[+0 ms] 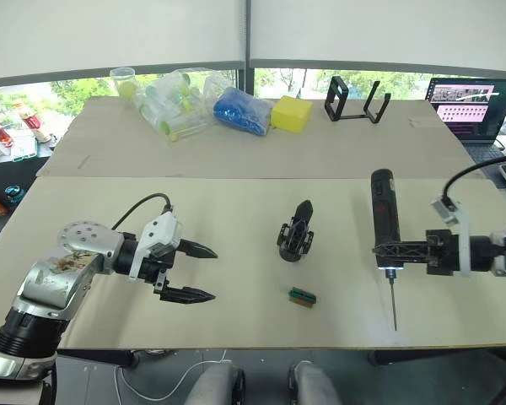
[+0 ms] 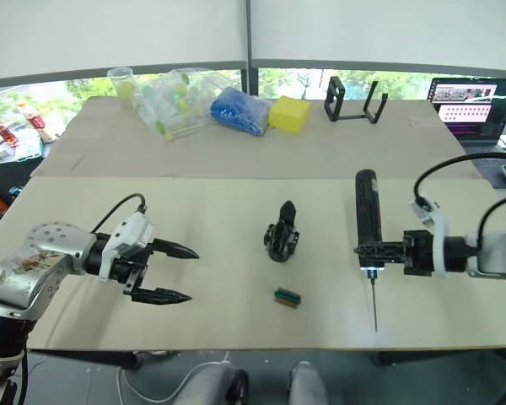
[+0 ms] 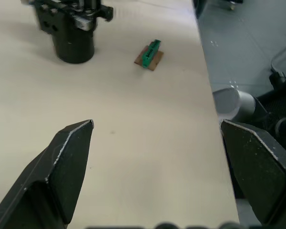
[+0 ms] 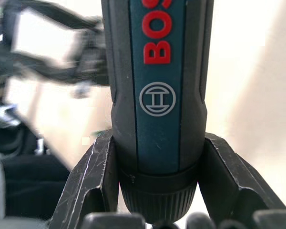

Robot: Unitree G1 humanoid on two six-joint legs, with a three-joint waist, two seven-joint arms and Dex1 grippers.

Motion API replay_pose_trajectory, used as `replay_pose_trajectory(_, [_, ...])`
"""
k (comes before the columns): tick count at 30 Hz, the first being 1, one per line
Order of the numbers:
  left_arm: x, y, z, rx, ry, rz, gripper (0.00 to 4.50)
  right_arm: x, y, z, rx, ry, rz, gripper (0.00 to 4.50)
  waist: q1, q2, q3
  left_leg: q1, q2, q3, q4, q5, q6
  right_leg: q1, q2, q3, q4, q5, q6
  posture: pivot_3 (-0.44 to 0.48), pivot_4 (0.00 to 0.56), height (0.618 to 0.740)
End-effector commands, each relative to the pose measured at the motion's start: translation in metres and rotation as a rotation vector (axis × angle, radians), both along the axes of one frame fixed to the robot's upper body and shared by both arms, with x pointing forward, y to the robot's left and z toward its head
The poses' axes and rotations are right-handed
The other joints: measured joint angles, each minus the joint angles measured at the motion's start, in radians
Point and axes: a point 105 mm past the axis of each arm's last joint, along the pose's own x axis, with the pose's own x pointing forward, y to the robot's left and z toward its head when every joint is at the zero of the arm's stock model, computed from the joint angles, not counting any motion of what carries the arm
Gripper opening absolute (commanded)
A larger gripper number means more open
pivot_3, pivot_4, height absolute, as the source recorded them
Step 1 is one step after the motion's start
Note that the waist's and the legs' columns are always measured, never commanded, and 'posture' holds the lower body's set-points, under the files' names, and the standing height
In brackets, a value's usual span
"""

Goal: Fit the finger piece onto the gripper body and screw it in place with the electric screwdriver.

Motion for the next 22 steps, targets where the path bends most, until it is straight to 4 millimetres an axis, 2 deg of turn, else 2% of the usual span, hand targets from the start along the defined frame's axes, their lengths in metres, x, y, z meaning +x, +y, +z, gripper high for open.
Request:
replay_pose_trajectory(1, [-0.002,0.003,0.008,-0.008,-0.031,0.041,4.50,0.014,-0.005,0.008,-0.022,-0.037,-0.011,1.91,0.001,0.002,0.001,0.000,0.000,0.000,0.000,0.000,0.000,-0.001,0.000,0.000,0.000,0.000,0.000,0.000,0.150,0.740])
replay_pose_trajectory(3, [-0.004,0.006,0.005,-0.007,-0.024,0.069,4.50,0.017,-0.012,-0.002,-0.109,-0.059,0.020,2.93,0.002,0.003,0.002,-0.001,0.000,0.000,0.000,0.000,0.000,-0.002,0.000,-0.001,0.000,0.000,0.000,0.000,0.150,0.740])
replay_pose_trajectory(5, [-0.006,0.010,0.003,-0.004,-0.009,0.096,4.50,0.016,-0.020,-0.007,-0.188,-0.100,0.074,3.55,0.002,0.003,0.002,-0.001,0.000,0.000,0.000,0.000,0.000,-0.002,0.001,-0.002,0.001,0.000,0.000,0.000,0.150,0.740])
replay_pose_trajectory(7, [-0.007,0.016,0.003,-0.008,0.016,0.128,4.50,0.017,-0.031,-0.001,-0.246,-0.200,0.125,4.22,0.002,0.003,0.002,-0.001,-0.001,0.000,0.000,0.000,0.000,-0.002,0.001,-0.004,0.001,0.000,0.000,0.000,0.150,0.740])
replay_pose_trajectory(8, [-0.007,0.021,0.004,-0.012,0.033,0.155,4.50,0.018,-0.035,0.009,-0.273,-0.300,0.187,4.48,0.003,0.004,0.003,-0.001,-0.001,0.001,0.000,0.000,0.000,-0.002,0.001,-0.005,0.001,0.000,0.000,0.000,0.150,0.740])
replay_pose_trajectory(11, [-0.009,0.039,0.011,-0.018,0.074,0.226,4.50,0.009,-0.048,0.036,-0.329,-0.533,0.350,4.48,0.001,0.005,0.004,-0.001,-0.001,0.001,0.001,0.000,0.000,-0.001,0.007,-0.006,0.001,0.000,0.001,0.000,0.150,0.740])
replay_pose_trajectory(15, [-0.013,0.070,0.025,0.023,0.061,0.323,4.50,-0.009,-0.065,0.064,-0.342,-0.667,0.450,4.48,-0.003,0.009,0.006,0.002,0.000,0.002,0.000,0.000,-0.001,0.000,0.009,-0.005,0.002,0.000,0.001,0.000,0.150,0.740])
replay_pose_trajectory(18, [-0.012,0.090,0.031,0.053,0.014,0.385,4.50,-0.017,-0.080,0.065,-0.380,-0.680,0.470,4.48,-0.005,0.009,0.006,0.007,0.002,0.002,-0.002,0.000,-0.002,0.003,0.009,-0.005,0.002,0.000,0.000,0.000,0.150,0.740])
replay_pose_trajectory(22, [-0.012,0.085,0.030,0.031,-0.005,0.382,4.50,-0.014,-0.084,0.058,-0.390,-0.692,0.461,4.48,-0.004,0.009,0.006,0.010,0.002,0.002,-0.002,-0.001,-0.003,0.003,0.004,-0.004,0.001,-0.001,-0.001,0.000,0.150,0.740])
